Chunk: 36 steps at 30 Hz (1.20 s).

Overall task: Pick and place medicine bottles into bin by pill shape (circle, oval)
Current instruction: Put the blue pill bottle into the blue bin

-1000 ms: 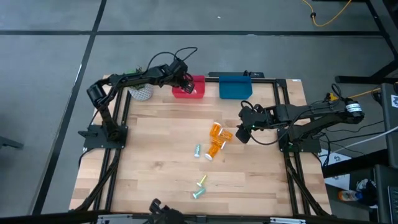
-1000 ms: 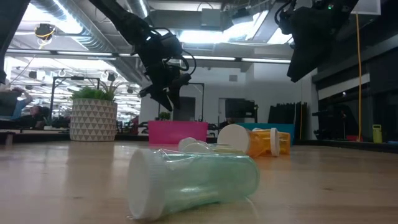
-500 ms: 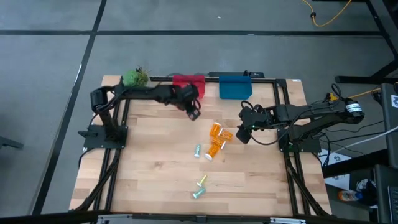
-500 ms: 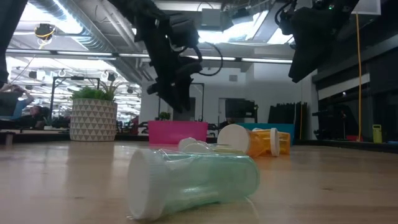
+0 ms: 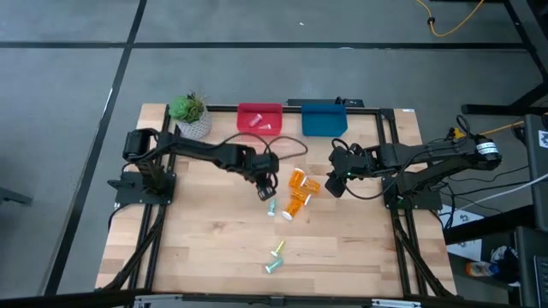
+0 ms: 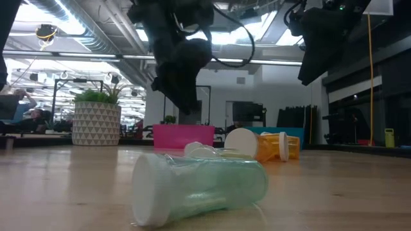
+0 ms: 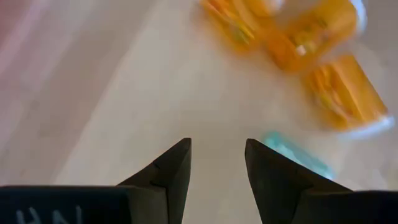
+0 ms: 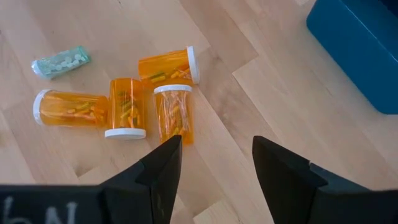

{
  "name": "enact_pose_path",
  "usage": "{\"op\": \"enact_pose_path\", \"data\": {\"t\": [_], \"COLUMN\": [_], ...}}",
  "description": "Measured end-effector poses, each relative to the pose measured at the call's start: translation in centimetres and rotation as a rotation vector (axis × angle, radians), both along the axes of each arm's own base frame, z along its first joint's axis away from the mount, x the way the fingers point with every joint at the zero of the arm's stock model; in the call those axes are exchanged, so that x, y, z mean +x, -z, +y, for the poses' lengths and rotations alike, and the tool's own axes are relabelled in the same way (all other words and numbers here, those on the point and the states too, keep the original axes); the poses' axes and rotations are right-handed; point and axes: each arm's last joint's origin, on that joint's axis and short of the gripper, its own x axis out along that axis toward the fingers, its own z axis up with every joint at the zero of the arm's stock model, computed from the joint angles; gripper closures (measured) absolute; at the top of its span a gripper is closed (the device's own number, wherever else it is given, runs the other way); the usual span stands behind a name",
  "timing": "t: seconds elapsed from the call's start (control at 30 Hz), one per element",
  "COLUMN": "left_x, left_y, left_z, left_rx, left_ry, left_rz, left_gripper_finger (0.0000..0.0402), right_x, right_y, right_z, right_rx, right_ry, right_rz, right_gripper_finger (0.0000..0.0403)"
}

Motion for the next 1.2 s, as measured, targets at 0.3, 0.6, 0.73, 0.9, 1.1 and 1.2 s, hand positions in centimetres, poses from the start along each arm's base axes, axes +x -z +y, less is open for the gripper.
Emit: {"op": "enact_pose_path", "data": {"t": [0.3, 0.6, 0.73, 0.9, 1.1, 1.2], "left_x": [-0.3, 0.5, 1.7, 2.1, 2.3, 2.3], "left_y": [0.1, 1.5, 2.4, 2.7, 3.9, 5.4], "left_z": [-3.1, -4.6, -5.4, -6.4, -8.1, -8.8], "left_rx": [-0.05, 0.025, -0.007, -0.064, -0.077, -0.073], "left_ry": [-0.167, -0.338, -0.323, -0.31, -0.342, -0.375], "left_rz": [-0.001, -0.051, -0.12, -0.15, -0.142, -0.11], "left_gripper_finger": [0.0257, 0.0257, 0.0257, 0.0257, 0.0257, 0.0257], "right_x": [0.1, 0.2, 0.2, 0.2, 0.2, 0.2], "right_y": [0.0, -0.1, -0.1, -0.1, -0.1, -0.1], "right_z": [0.0, 0.0, 0.0, 0.0, 0.0, 0.0], "right_rx": [0.005, 0.003, 0.002, 0.002, 0.001, 0.0], "right_ry": [0.007, 0.004, 0.002, 0.001, -0.001, -0.002], "right_rz": [-0.01, -0.02, -0.024, -0.024, -0.024, -0.023], "right_gripper_finger": [0.0205, 0.0205, 0.0205, 0.0205, 0.0205, 0.0205]}}
